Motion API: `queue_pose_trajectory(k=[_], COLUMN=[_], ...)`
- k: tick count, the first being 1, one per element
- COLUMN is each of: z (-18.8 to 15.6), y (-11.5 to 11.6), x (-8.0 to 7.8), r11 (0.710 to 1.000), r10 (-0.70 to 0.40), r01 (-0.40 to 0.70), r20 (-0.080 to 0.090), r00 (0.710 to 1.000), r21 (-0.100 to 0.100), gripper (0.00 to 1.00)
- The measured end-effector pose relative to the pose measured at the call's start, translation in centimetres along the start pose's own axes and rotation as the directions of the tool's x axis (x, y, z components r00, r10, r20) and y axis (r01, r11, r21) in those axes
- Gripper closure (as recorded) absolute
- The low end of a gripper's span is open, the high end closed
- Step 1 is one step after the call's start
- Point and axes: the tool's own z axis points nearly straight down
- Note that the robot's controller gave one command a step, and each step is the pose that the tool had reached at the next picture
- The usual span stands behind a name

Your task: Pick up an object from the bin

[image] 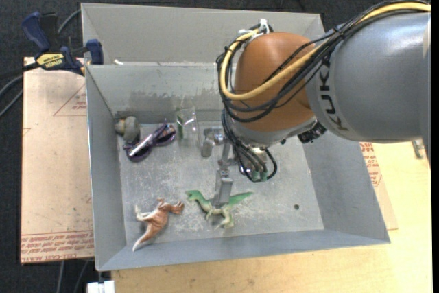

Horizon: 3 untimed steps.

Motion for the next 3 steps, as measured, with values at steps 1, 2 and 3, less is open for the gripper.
queue_pose_trajectory(k=[1,2,3], z=[0.0,9.4,12.0], y=[0.0,-3.3,-4.2], x=[0.0,3.3,3.5], r11=[1.0,1.0,0.978], r10=[0.0,-0.019,-0.209], r01=[0.0,0.019,0.209], r20=[0.0,0.004,0.001], r00=[1.0,1.0,0.978], r21=[0.0,-0.001,-0.001], gripper=[0.0,0.0,1.0])
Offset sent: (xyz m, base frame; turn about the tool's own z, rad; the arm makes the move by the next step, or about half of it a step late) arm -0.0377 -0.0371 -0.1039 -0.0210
